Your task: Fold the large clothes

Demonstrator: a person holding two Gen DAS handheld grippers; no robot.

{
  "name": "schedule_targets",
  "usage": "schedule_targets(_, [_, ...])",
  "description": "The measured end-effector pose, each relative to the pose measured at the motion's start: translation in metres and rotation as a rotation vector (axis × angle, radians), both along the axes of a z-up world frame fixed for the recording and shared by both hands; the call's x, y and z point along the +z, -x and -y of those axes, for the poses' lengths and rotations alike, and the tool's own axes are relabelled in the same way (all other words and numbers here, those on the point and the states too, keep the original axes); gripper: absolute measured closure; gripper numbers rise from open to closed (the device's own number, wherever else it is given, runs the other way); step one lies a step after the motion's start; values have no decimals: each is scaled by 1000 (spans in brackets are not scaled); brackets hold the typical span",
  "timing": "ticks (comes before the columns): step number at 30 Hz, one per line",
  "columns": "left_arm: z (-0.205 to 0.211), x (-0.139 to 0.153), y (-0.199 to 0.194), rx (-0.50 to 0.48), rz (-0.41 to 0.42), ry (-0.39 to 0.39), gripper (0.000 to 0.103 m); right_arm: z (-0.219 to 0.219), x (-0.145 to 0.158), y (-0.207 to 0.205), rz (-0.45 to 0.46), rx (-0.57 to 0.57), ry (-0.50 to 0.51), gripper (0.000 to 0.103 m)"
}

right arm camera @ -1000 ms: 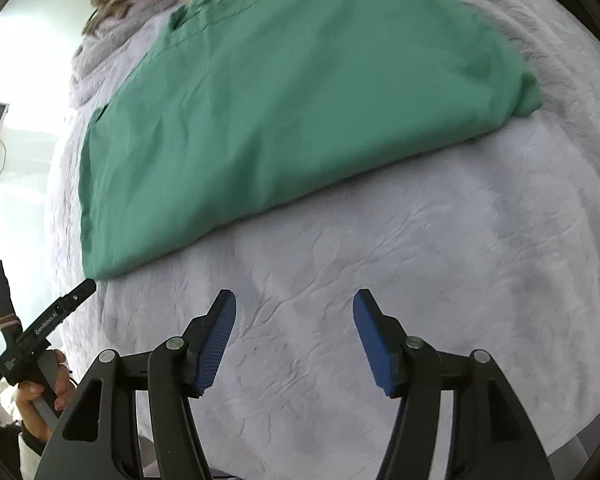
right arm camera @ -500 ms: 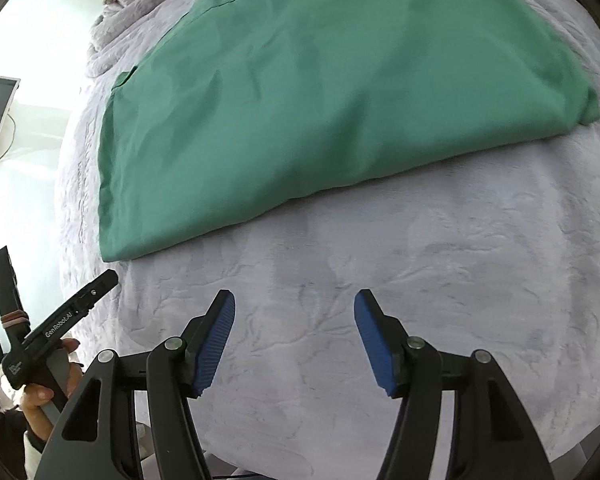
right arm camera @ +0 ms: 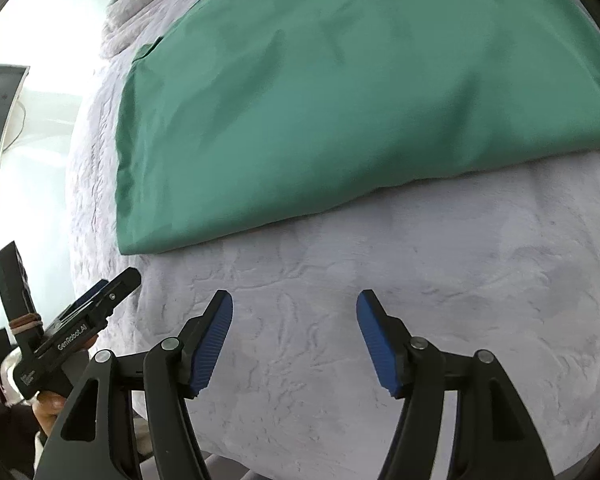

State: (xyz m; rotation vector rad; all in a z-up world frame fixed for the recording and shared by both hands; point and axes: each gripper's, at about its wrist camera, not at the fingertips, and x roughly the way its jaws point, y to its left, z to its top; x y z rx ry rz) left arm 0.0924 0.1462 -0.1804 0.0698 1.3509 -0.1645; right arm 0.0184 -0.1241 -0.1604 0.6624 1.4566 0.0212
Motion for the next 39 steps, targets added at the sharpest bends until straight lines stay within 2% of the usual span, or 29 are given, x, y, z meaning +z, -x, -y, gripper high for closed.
schedule_targets(2, [-2, 1, -3, -1, -2, -3, 0, -4, -1, -3, 5, 15, -8, 27])
schedule_targets(6, [-9, 3, -6, 13, -9, 12, 0, -10, -6, -9, 24, 3, -46, 27])
schedule_targets(12, [-35, 5, -17, 55, 7, 18, 0, -19, -19, -17, 67, -83, -230, 27])
schedule_targets(14, [-44, 7, -20, 61, -2, 52, 0, -21, -26, -21, 84, -136, -297, 27])
schedule_targets(20, [-68, 24, -29, 100, 47, 189, 0, -23, -49, -34, 126, -284, -430, 27])
schedule_targets(23, [-79, 26, -36, 107, 49, 275, 0, -24, -55, -41, 170, -356, -491, 26])
schedule_targets(26, [-85, 30, -45, 123, 63, 399, 0, -25, -61, -46, 199, -439, -573, 26])
schedule_targets(27, [-88, 25, -48, 129, 59, 430, 0, -26, -64, -47, 198, -458, -601, 34])
schedule_targets(28, [-89, 25, -52, 134, 52, 466, 0, -27, -66, -49, 201, -471, -629, 47])
schedule_targets(29, [-87, 24, -51, 140, 46, 497, 0, -27, -66, -49, 196, -470, -637, 86])
schedule_targets(30, [-84, 24, -57, 145, 38, 532, 0, -28, -66, -50, 184, -459, -621, 95])
schedule_targets(34, [-67, 18, -85, 143, 8, 630, 0, -16, -43, -50, 292, -417, -664, 96])
schedule_targets(39, [-29, 1, -129, 51, -67, 771, 0, -6, -12, -55, 386, -355, -654, 96])
